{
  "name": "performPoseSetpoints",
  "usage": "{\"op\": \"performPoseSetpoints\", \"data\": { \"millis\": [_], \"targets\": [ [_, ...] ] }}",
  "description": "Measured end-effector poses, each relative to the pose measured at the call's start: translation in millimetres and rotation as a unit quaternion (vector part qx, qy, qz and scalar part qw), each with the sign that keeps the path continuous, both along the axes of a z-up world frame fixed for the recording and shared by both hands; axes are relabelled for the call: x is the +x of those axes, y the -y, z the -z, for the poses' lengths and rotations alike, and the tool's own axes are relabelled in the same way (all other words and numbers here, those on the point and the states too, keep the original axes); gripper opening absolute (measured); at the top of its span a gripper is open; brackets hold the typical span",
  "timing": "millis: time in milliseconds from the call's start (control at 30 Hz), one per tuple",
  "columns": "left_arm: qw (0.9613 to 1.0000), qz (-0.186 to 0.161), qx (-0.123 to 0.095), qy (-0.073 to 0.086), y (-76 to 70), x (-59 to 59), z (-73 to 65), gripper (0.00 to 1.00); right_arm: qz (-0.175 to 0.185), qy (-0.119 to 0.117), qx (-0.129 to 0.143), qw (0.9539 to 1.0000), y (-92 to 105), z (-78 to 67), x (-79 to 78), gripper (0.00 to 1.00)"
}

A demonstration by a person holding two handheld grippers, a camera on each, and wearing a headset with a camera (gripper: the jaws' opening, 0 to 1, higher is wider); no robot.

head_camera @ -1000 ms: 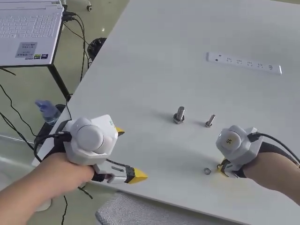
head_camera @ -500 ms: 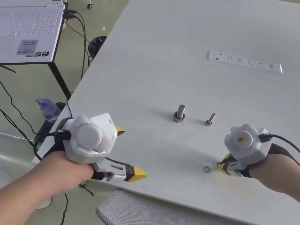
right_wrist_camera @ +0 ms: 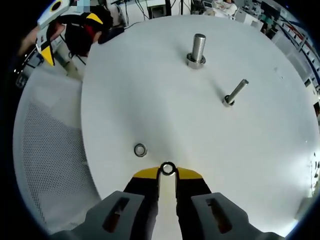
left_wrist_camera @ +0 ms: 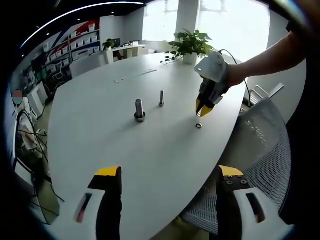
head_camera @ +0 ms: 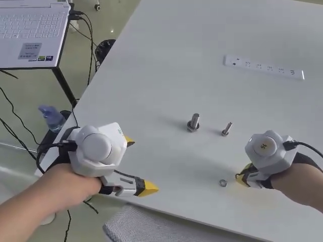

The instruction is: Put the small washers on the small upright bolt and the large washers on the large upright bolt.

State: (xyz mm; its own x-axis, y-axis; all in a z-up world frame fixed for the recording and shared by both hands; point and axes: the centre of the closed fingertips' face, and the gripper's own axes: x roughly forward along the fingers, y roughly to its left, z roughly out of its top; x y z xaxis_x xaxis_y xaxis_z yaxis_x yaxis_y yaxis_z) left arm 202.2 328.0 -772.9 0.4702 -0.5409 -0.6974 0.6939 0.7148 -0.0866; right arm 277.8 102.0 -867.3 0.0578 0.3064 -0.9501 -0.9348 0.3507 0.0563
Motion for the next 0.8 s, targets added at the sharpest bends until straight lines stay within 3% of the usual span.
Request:
{"op": "performPoseSetpoints", "data": {
  "millis": [467,800],
  "targets": [
    [1.0000,0.003,0.001,0.006,-0.2,5.0,-4.3,0.77,0.011,0.013,0.002,0.9999,2.1,-22.7,22.0,0.12],
    [0.9999,0.003,0.002,0.010,-1.4,6.5,-7.0,0.77,0.018,0.032,0.006,0.9993,-0.4,-44.5,54.7,0.11]
  ]
}}
